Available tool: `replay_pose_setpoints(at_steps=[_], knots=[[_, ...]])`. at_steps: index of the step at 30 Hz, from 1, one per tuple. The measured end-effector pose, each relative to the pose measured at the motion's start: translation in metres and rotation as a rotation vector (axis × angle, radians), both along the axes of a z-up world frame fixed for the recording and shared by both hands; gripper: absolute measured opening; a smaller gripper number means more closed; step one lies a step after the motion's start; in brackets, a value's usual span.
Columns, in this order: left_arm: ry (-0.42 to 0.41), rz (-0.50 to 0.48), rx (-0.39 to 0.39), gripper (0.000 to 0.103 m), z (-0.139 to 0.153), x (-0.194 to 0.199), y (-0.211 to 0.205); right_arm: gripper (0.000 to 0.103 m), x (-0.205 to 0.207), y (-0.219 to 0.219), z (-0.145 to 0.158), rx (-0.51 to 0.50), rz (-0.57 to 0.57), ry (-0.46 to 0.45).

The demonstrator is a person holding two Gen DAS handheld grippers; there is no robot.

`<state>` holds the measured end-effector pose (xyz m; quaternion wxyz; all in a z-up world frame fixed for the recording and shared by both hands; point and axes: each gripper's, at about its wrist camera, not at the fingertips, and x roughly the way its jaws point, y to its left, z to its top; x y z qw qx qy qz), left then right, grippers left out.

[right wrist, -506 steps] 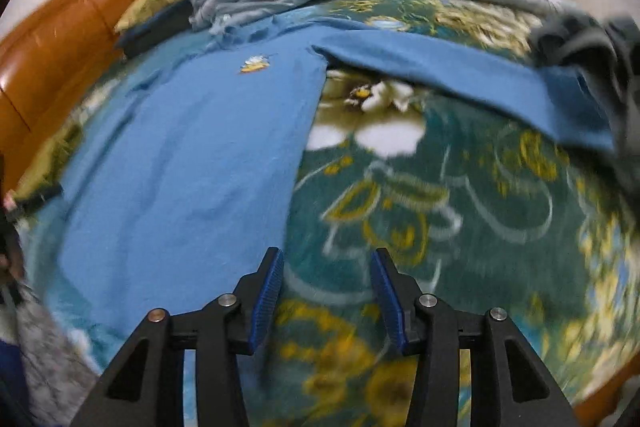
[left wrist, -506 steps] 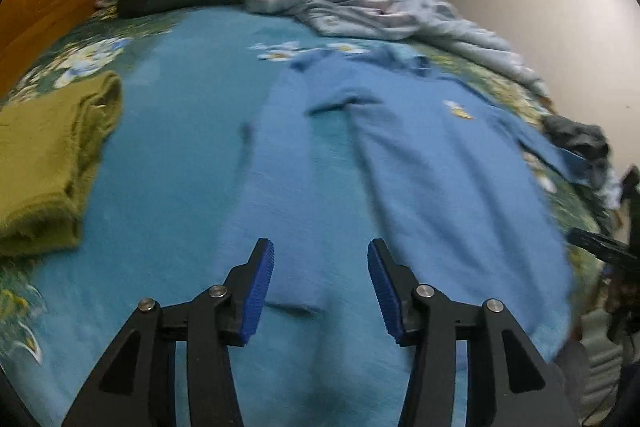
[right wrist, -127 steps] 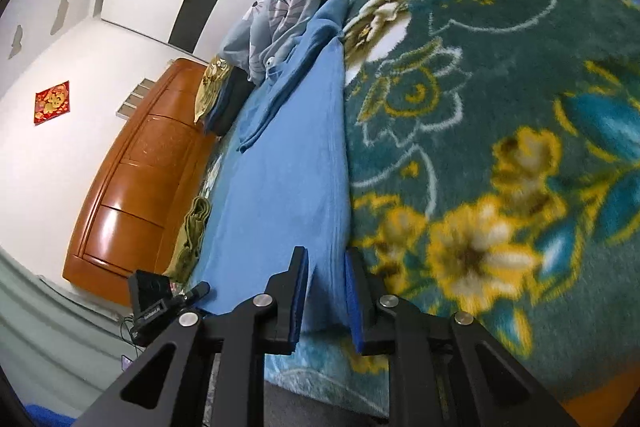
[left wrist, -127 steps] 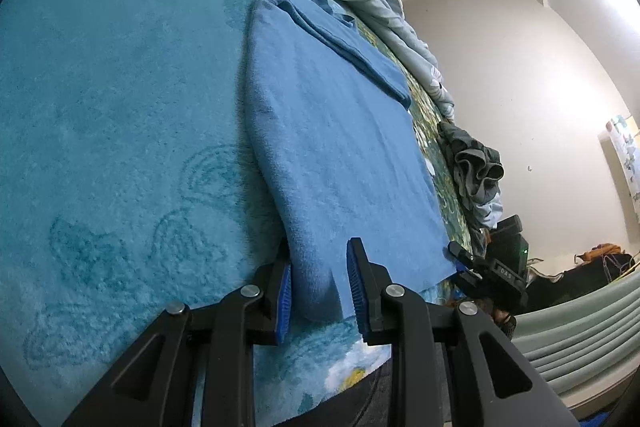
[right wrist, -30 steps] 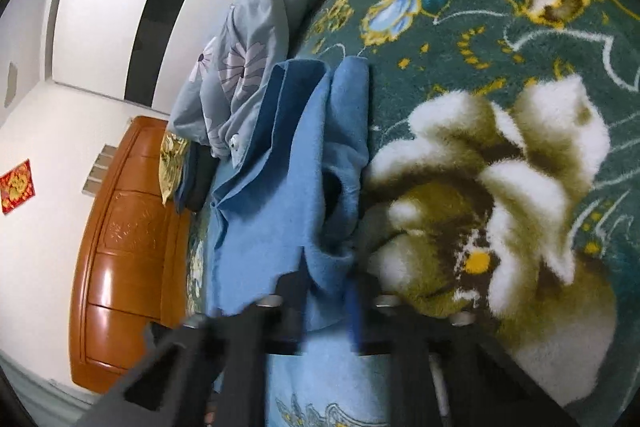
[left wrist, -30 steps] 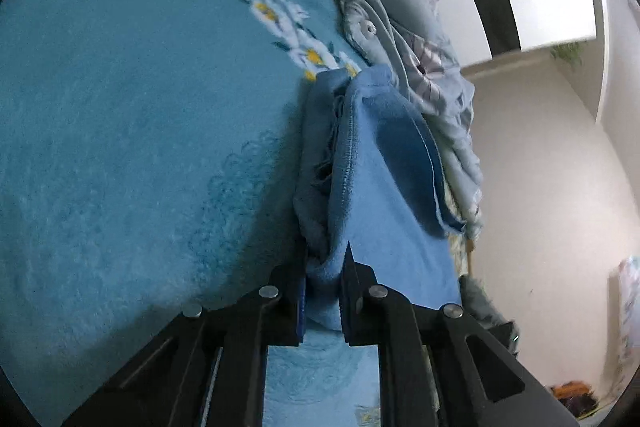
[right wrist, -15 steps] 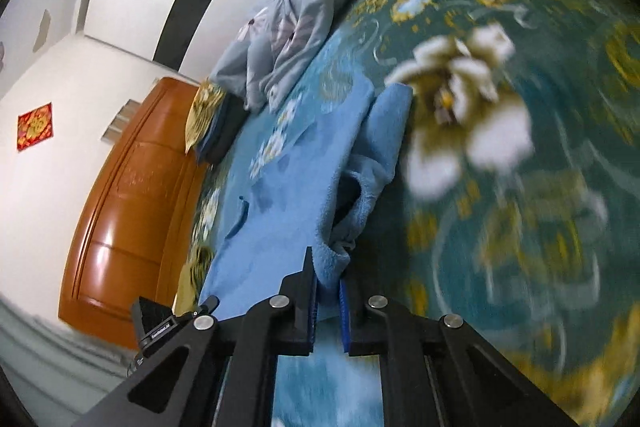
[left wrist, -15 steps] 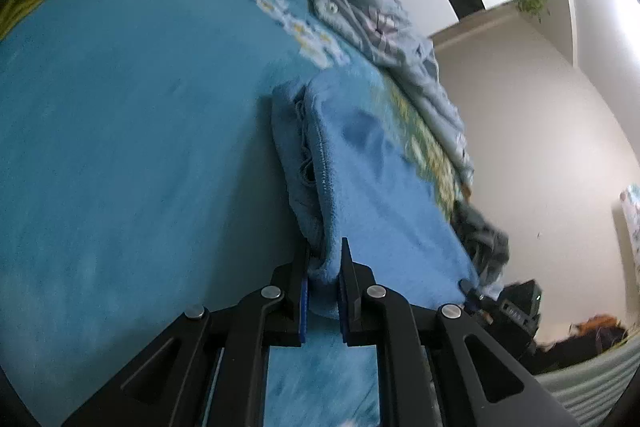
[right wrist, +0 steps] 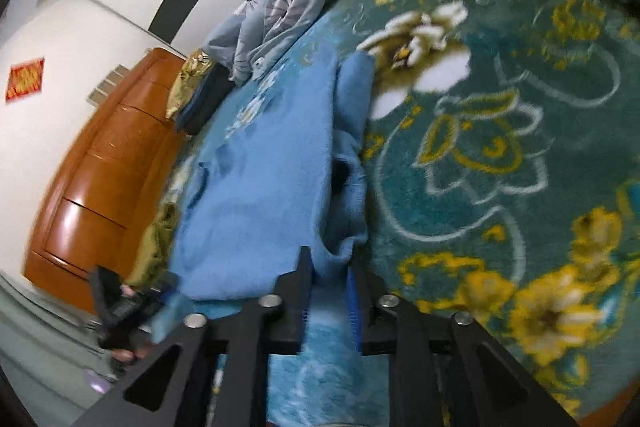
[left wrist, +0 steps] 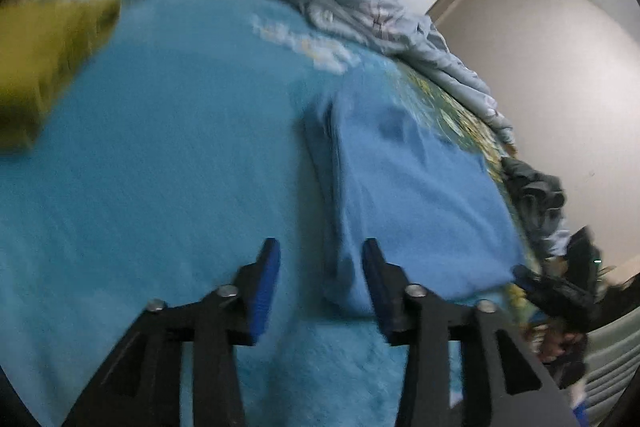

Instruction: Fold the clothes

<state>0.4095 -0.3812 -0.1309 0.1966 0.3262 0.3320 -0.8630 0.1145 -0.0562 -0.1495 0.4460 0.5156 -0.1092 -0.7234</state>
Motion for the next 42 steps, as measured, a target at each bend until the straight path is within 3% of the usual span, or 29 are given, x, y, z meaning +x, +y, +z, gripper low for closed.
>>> replay_pose_setpoints(at_steps=[5, 11, 13, 16, 22, 27, 30, 34, 37, 42], knots=[[-0.045, -0.047, -0.161, 0.055, 0.024, -0.059, -0.023, 0.035, -0.004, 0.001, 0.012, -0.003, -0.037, 0.052], [-0.157, -0.091, -0.159, 0.055, 0.003, -0.138, -0.055, 0.038, -0.012, -0.006, 0.013, -0.018, -0.033, 0.034], [-0.201, -0.028, -0.186, 0.055, -0.001, -0.140, -0.065, 0.039, -0.017, -0.003, 0.011, -0.002, -0.046, 0.031], [-0.182, 0.096, -0.136, 0.055, -0.006, -0.121, -0.088, 0.040, -0.024, -0.002, 0.009, 0.015, -0.065, 0.033], [-0.166, 0.236, -0.089, 0.055, -0.005, -0.088, -0.103, 0.042, -0.041, -0.007, 0.002, 0.024, -0.069, 0.028], [-0.007, 0.082, -0.044, 0.055, 0.026, -0.090, -0.052, 0.044, -0.050, -0.017, -0.004, -0.017, -0.046, 0.009], [0.083, -0.103, -0.004, 0.055, 0.033, -0.117, -0.005, 0.048, -0.057, -0.019, -0.010, -0.065, -0.052, -0.041], [0.065, -0.255, 0.072, 0.055, 0.016, -0.155, 0.042, 0.048, -0.060, -0.013, -0.008, -0.117, -0.071, -0.065], [0.042, -0.294, 0.119, 0.054, 0.001, -0.173, 0.062, 0.050, -0.057, -0.008, -0.001, -0.146, -0.065, -0.061], [0.003, -0.287, 0.092, 0.052, -0.009, -0.180, 0.072, 0.055, -0.057, -0.029, 0.002, -0.103, -0.016, -0.034]])
